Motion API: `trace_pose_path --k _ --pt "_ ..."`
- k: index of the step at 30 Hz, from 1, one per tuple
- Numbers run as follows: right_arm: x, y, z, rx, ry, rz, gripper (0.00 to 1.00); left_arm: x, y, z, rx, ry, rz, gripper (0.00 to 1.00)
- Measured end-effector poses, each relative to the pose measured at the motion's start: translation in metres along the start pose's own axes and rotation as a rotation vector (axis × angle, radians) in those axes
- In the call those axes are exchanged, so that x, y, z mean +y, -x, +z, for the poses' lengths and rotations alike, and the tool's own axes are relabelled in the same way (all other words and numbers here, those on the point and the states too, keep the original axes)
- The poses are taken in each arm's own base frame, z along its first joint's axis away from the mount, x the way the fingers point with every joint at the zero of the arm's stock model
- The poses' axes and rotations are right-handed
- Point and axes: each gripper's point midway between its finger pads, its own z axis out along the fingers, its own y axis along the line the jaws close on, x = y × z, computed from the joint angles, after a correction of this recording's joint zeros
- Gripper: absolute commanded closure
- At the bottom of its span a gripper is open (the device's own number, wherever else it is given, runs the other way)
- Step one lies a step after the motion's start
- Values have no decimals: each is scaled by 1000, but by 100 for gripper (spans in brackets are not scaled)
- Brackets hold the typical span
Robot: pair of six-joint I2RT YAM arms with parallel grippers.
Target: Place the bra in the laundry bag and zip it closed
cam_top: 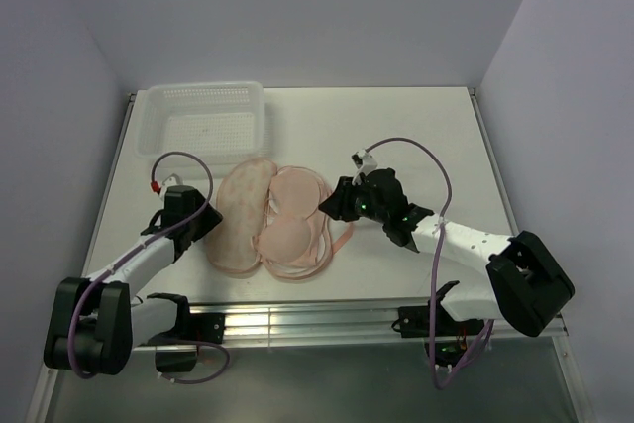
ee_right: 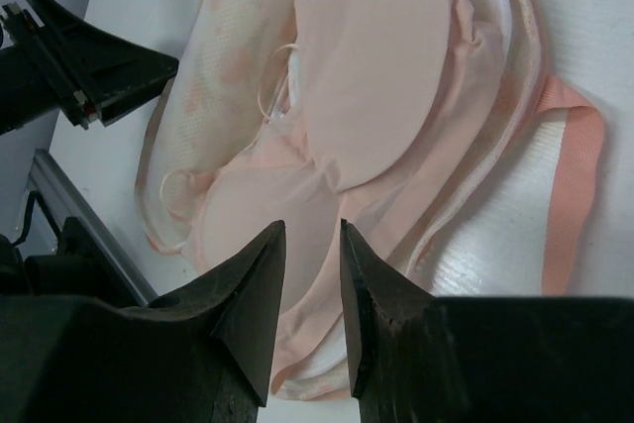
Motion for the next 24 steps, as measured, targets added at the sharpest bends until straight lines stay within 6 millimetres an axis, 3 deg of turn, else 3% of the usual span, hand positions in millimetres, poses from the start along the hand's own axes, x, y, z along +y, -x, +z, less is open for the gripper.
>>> trace_pose_path --k 5,6,12,16,18,21,23,24 --pt "-2 5 -2 -25 -20 -2 61 8 -3 3 10 51 -5 84" --pt "-3 6 -3 -29 -27 -2 60 10 -3 4 11 60 -3 99" --pt "-17 2 -3 -24 -95 5 52 10 0 0 -1 67 -10 100" --pt "-32 -11 3 17 -144 16 53 -6 15 -20 -66 -4 -11 100" --pt "-40 -18 5 36 -174 21 58 -23 23 -35 -104 -70 -1 100" --pt "-51 -26 9 60 -213 29 72 -52 32 -58 -143 -168 25 100" --pt "-60 -34 12 82 -245 33 88 -69 33 -70 -149 -221 48 100" --pt "-65 -39 14 96 -264 36 89 -76 32 -75 -148 -240 59 100"
